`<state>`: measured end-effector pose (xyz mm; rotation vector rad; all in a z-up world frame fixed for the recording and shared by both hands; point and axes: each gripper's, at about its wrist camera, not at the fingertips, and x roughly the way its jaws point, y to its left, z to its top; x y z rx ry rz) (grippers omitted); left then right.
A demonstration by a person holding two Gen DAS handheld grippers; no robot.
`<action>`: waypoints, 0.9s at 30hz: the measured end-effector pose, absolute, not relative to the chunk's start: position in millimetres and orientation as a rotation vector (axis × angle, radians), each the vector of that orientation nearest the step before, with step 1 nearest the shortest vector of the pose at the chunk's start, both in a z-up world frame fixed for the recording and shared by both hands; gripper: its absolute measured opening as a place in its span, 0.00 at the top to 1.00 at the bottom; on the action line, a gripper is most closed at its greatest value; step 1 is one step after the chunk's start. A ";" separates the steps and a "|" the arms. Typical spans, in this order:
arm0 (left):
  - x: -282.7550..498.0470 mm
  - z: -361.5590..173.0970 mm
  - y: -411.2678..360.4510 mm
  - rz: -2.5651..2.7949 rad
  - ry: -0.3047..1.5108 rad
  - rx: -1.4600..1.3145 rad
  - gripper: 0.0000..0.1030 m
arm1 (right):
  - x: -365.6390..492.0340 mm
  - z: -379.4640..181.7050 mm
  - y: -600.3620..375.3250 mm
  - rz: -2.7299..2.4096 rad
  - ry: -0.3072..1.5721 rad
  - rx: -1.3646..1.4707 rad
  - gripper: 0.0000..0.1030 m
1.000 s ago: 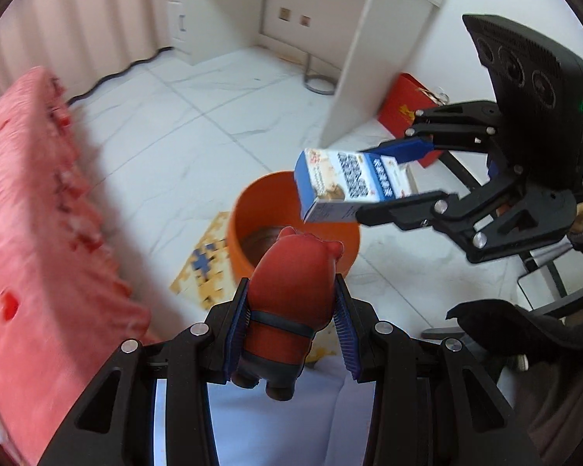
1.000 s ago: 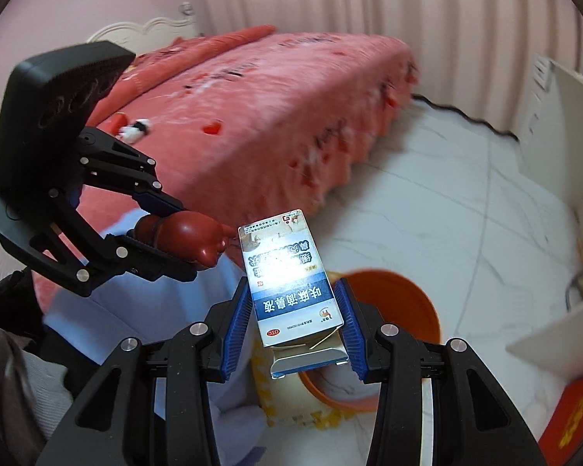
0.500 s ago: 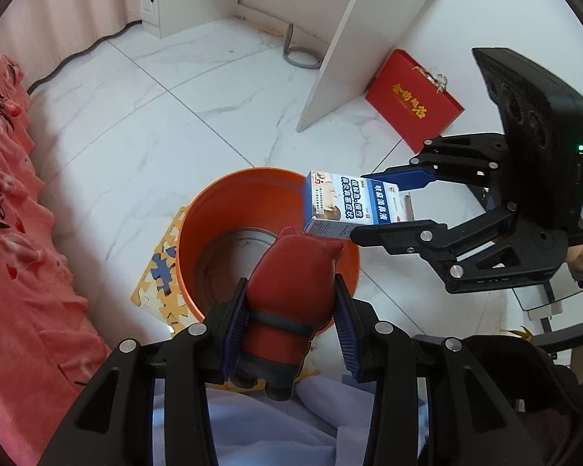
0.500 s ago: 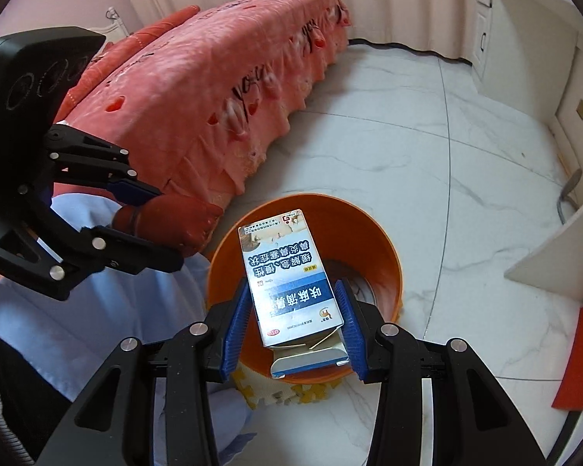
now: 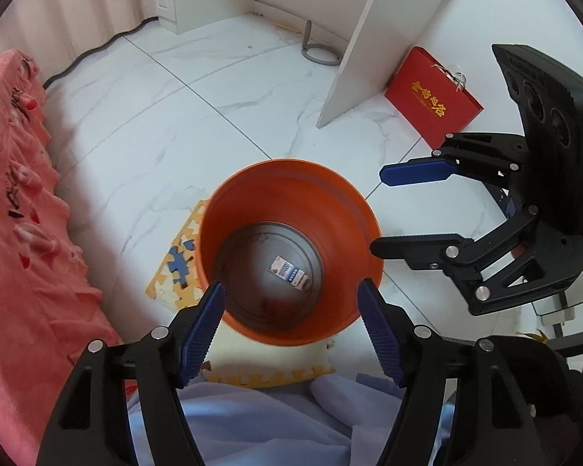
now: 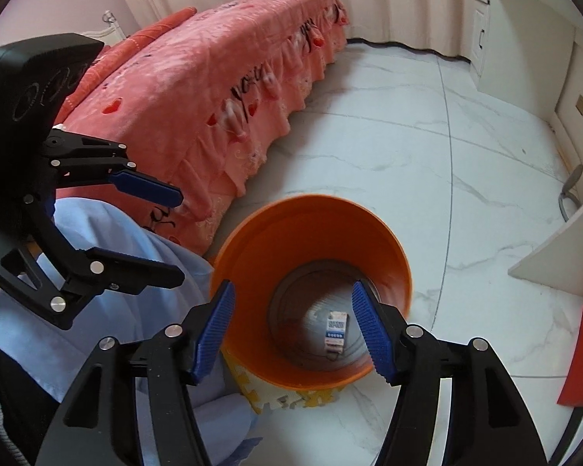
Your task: Collect trash
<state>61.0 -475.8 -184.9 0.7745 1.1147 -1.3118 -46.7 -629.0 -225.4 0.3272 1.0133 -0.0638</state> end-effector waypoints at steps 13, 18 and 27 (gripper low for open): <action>71.9 -116.8 -380.8 -1.145 1.001 0.672 0.21 | -11.5 -147.6 -547.9 0.114 0.918 0.237 0.39; 74.9 -92.3 -330.4 -1.043 0.968 0.627 0.14 | 14.3 -118.5 -501.7 0.219 0.879 0.170 0.39; 92.5 -70.0 -251.6 -0.866 0.959 0.557 0.14 | 58.0 -88.7 -423.7 0.380 0.845 0.080 0.39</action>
